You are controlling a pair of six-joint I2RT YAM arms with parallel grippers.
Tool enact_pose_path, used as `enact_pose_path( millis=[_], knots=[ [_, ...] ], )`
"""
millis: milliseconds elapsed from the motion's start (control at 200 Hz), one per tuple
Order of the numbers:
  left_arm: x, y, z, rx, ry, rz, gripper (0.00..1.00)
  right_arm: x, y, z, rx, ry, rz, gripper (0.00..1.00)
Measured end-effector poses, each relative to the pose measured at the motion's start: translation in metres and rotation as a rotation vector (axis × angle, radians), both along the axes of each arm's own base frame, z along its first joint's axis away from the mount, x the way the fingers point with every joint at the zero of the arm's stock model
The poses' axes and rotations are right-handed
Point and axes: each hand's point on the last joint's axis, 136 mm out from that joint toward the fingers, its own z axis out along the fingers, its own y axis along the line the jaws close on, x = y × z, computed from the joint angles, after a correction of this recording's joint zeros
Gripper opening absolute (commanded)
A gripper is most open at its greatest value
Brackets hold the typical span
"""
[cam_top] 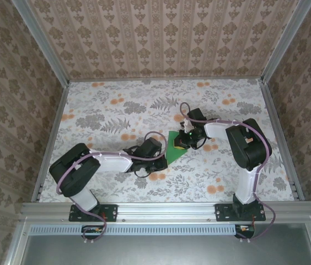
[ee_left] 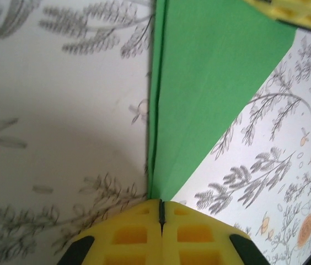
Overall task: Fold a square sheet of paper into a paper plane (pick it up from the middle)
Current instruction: Fourth fold the wing at the center of the table.
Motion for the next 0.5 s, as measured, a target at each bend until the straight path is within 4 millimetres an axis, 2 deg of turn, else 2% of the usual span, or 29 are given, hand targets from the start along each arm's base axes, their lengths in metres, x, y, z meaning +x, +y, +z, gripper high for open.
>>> enact_pose_path(
  millis=[150, 260, 410, 500],
  knots=[
    [-0.008, 0.008, 0.003, 0.027, 0.007, -0.014, 0.02, 0.000, 0.000, 0.000, 0.000, 0.000, 0.000, 0.09],
    [-0.005, 0.012, 0.024, 0.014, -0.060, -0.036, 0.04, 0.000, 0.000, 0.000, 0.000, 0.000, 0.000, 0.09],
    [0.011, 0.015, 0.061, -0.025, -0.170, -0.043, 0.06, 0.000, 0.000, 0.000, 0.000, 0.002, 0.000, 0.10],
    [0.025, 0.017, 0.068, -0.043, -0.197, -0.025, 0.06, 0.000, 0.000, 0.000, -0.001, 0.004, 0.000, 0.10]
  ],
)
